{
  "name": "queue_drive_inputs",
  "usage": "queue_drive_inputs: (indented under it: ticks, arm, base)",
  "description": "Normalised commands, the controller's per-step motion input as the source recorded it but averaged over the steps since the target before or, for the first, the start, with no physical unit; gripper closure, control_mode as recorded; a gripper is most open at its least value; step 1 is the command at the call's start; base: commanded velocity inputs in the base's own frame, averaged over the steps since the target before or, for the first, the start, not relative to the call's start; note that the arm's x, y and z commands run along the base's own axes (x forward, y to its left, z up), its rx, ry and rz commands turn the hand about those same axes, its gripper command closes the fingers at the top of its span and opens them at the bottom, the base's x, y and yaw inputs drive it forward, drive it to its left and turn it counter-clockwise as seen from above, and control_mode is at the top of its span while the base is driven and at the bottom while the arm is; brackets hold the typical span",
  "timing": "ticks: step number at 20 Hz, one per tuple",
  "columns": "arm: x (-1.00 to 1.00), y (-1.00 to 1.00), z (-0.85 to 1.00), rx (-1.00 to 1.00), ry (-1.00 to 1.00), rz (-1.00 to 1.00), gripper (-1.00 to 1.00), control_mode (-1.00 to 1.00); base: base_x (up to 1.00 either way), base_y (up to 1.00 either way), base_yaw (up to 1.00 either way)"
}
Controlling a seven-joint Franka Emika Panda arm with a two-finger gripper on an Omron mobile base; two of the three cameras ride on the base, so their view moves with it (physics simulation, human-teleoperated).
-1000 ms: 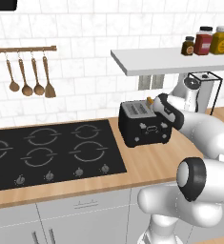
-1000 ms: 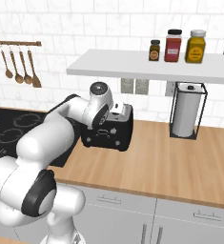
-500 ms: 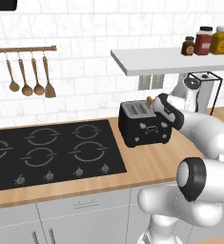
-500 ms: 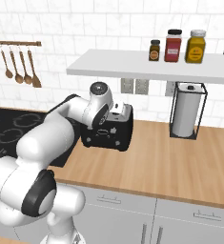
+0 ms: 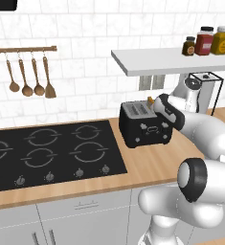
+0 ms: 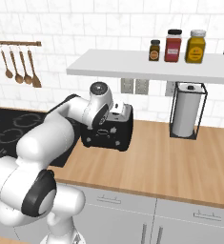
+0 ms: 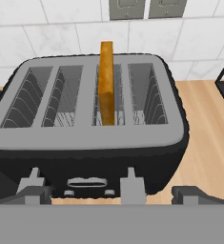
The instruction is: Start the toaster. Once the lever pops up, take the bread to the plate on the dining counter.
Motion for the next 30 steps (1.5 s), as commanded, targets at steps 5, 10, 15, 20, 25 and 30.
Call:
queue_drive_inputs:
  ticks: [5, 10, 15, 20, 25, 30]
  arm:
    - [-0.12, 0.00, -0.01, 0.00, -0.01, 0.00, -1.00, -1.00]
    - [-0.04, 0.00, 0.21, 0.05, -0.13, 0.00, -1.00, -1.00]
    - [0.00, 0.00, 0.44, 0.07, -0.20, -0.03, -1.00, -1.00]
    - [0.12, 0.02, 0.05, 0.01, -0.12, -0.01, -1.00, -1.00]
    - [0.38, 0.01, -0.02, 0.00, -0.10, -0.01, -1.00, -1.00]
    - [0.41, 0.00, -0.04, 0.00, -0.05, 0.00, -1.00, -1.00]
  base:
    - [0.00, 0.00, 0.00]
    - [0.00, 0.00, 0.00]
    - [0.00, 0.00, 0.00]
    - [0.00, 0.00, 0.00]
    - [0.00, 0.00, 0.00]
    - [0.00, 0.00, 0.00]
